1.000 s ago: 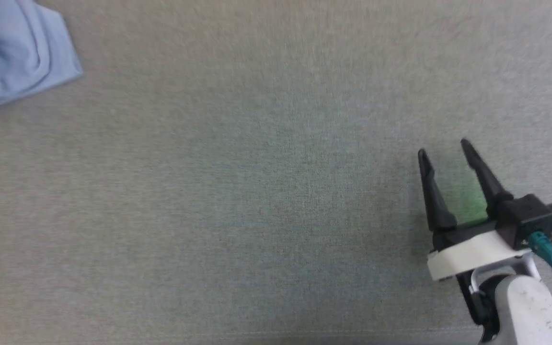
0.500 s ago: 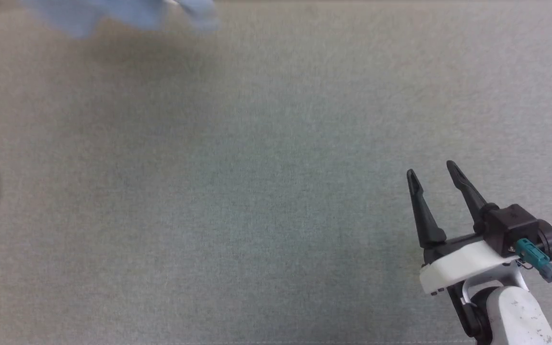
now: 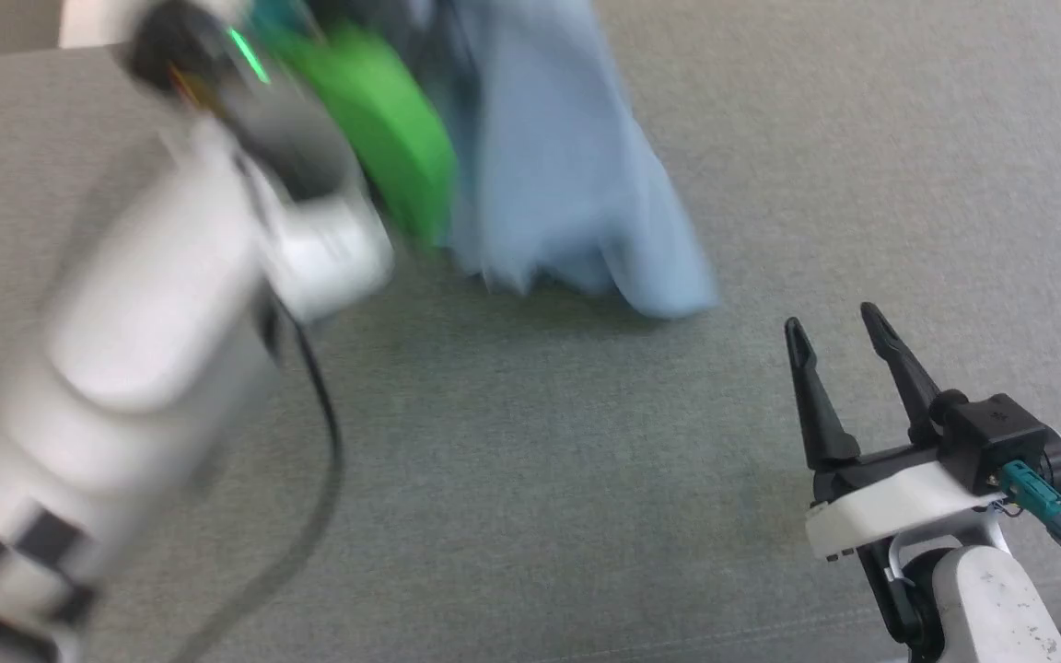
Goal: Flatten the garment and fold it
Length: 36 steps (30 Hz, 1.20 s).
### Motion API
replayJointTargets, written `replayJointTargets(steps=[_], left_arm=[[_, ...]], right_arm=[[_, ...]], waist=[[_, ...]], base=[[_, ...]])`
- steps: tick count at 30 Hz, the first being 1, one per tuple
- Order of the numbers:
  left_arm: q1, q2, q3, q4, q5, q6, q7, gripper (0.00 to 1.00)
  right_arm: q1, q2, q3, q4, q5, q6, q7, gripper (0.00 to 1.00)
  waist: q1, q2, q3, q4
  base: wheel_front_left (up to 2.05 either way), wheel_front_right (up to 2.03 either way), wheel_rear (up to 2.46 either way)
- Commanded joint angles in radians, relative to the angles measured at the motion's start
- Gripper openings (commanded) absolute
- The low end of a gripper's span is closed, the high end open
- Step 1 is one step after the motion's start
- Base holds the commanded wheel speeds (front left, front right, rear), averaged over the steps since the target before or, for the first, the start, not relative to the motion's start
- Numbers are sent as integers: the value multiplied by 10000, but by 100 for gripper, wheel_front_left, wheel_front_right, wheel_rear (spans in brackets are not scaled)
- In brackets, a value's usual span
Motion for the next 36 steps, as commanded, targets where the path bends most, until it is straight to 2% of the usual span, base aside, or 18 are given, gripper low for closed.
replayJointTargets(steps=[1, 4, 5, 6, 7, 11, 24, 30, 36], left_arm=[[839, -86, -362, -27, 104, 198, -93, 0], [2243, -70, -1195, 51, 243, 437, 11, 0], [2578, -37, -1405, 77, 260, 463, 64, 31], [2934, 19, -1631, 82, 274, 469, 119, 84], [3189, 56, -1778, 67, 223, 416, 164, 100], [3751, 364, -2252, -112, 237, 40, 168, 100], [3553, 1105, -1594, -1296, 342, 197, -773, 100], [3764, 1867, -699, -1413, 248, 879, -1624, 100], [4877, 2502, 243, -1355, -193, 1933, -2781, 100]], right_arm=[[-147, 27, -33, 77, 101, -17, -134, 100], [-196, 28, -30, 225, 137, -17, -266, 100], [-207, 28, -29, 263, 139, -17, -287, 100], [-222, 28, -24, 310, 137, -17, -307, 100], [-233, 28, -20, 350, 133, -17, -319, 100], [-263, 29, -28, 516, 57, -17, -305, 100], [141, 29, -374, 515, -301, -17, 238, 100], [514, -16, -600, 209, -387, -17, 547, 100], [934, -121, -653, -151, -358, -17, 788, 100]], waist=[[1, -1, 472, -412], [1, -1, 568, -440], [1, -1, 584, -430], [1, -1, 589, -409], [1, -1, 575, -381], [1, -1, 389, -103], [1, -1, -1088, 1282], [1, -1, -1587, 1854], [1, -1, -1838, 2129]], base=[[0, 0, 0], [0, 0, 0], [0, 0, 0], [0, 0, 0], [0, 0, 0], [0, 0, 0], [0, 0, 0], [0, 0, 0], [0, 0, 0]])
